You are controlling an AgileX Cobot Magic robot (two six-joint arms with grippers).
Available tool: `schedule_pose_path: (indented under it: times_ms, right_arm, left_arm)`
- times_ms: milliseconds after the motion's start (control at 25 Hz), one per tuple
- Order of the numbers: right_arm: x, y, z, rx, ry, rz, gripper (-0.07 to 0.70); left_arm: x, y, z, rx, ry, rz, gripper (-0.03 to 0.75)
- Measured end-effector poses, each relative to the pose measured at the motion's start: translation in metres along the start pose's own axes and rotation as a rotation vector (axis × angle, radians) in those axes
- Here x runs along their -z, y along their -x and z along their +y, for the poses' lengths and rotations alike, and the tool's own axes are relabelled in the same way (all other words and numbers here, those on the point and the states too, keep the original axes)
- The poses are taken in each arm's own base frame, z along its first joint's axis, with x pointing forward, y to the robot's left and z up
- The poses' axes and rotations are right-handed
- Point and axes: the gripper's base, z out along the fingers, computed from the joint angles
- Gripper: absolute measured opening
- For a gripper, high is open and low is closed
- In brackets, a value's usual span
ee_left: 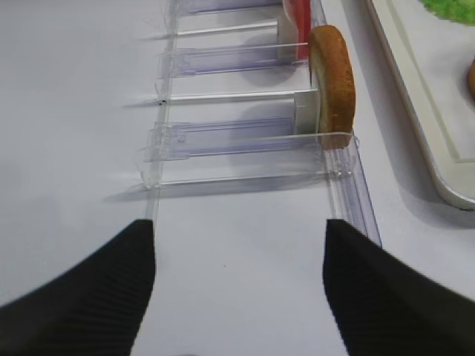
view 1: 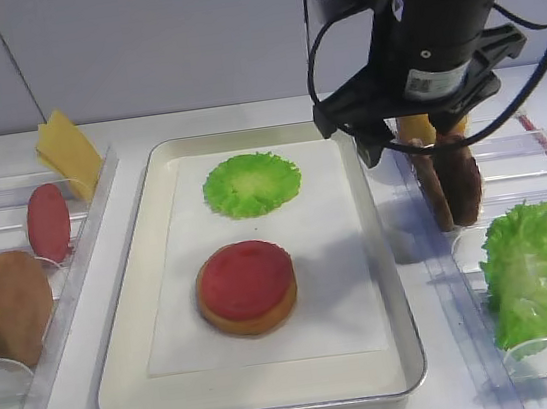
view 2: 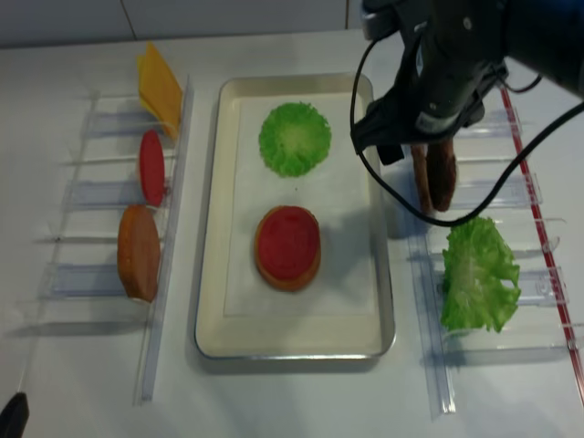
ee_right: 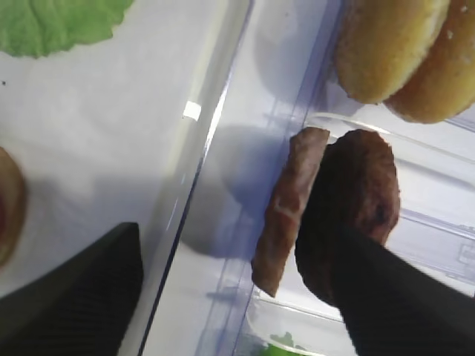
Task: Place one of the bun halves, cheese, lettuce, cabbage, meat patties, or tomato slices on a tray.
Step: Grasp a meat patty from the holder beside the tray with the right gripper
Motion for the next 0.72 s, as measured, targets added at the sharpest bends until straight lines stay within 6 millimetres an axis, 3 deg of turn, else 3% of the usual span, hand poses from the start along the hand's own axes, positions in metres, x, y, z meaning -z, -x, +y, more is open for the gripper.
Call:
schedule_pose_path:
  times_ms: [720]
  right_arm:
    - [-0.043,0.008,0.000,-0.104,-0.099,0.061,0.526]
  left_arm:
    - [0.000,0.000,0.000,0.000,0.000,0.000,0.471]
